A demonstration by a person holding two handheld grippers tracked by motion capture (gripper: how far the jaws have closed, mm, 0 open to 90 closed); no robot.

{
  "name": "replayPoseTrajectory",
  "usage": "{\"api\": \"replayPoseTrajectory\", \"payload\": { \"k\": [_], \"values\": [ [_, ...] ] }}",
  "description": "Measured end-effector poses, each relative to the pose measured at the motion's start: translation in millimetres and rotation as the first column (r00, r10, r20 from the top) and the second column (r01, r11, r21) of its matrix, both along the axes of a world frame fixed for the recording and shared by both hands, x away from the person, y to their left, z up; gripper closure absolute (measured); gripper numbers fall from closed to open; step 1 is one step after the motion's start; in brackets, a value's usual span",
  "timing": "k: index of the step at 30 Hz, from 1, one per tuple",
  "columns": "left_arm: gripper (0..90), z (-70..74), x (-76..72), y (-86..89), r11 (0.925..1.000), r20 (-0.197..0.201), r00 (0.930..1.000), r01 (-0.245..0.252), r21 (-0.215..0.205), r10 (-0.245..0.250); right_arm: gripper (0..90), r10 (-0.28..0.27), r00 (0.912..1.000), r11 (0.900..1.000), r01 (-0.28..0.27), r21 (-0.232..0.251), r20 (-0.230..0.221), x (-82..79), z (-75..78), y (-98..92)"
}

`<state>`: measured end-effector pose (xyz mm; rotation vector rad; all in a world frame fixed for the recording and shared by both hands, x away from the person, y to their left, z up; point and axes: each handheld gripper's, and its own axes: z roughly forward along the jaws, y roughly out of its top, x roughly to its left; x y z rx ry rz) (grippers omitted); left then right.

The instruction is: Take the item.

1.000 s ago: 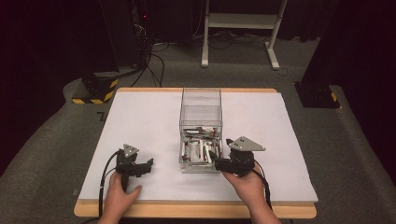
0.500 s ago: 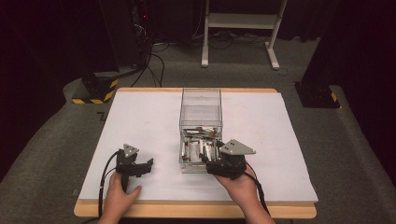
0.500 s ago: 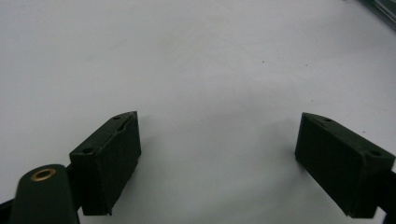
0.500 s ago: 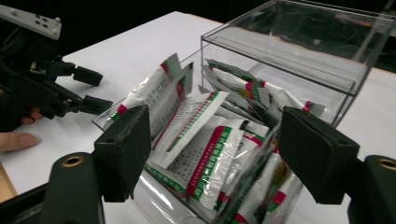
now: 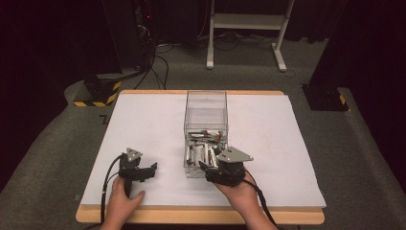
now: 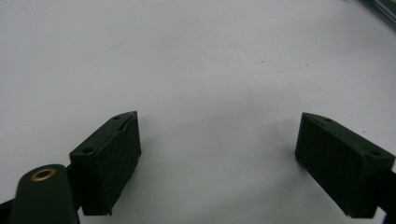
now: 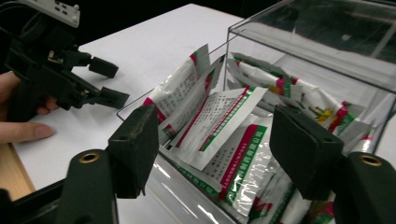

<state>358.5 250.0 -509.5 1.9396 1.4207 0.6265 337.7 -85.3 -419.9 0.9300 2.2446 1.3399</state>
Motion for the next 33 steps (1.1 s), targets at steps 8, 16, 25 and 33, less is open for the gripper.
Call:
{"api": "replayPoseTrajectory", "payload": {
  "k": [8,16,25,33],
  "values": [
    [14.4,0.0,0.0,0.0,1.0000,0.000,1.0000,0.000,0.000,0.000,36.7,-0.006,0.9996,1.000,0.006,-0.007,-0.027,0.9,-7.0,5.0],
    [14.4,0.0,0.0,0.0,1.0000,0.000,1.0000,0.000,0.000,0.000,51.3,-0.032,0.9976,0.999,0.033,0.022,-0.062,3.1,-11.5,1.3],
    [14.4,0.0,0.0,0.0,1.0000,-0.001,1.0000,0.000,0.000,0.000,61.7,-0.042,0.9901,0.997,0.051,0.065,-0.134,3.8,-14.3,1.3],
    [14.4,0.0,0.0,0.0,1.0000,-0.001,1.0000,0.000,0.000,0.000,70.5,-0.059,0.9885,0.996,0.068,0.064,-0.139,4.9,-16.6,0.7]
  ]
}}
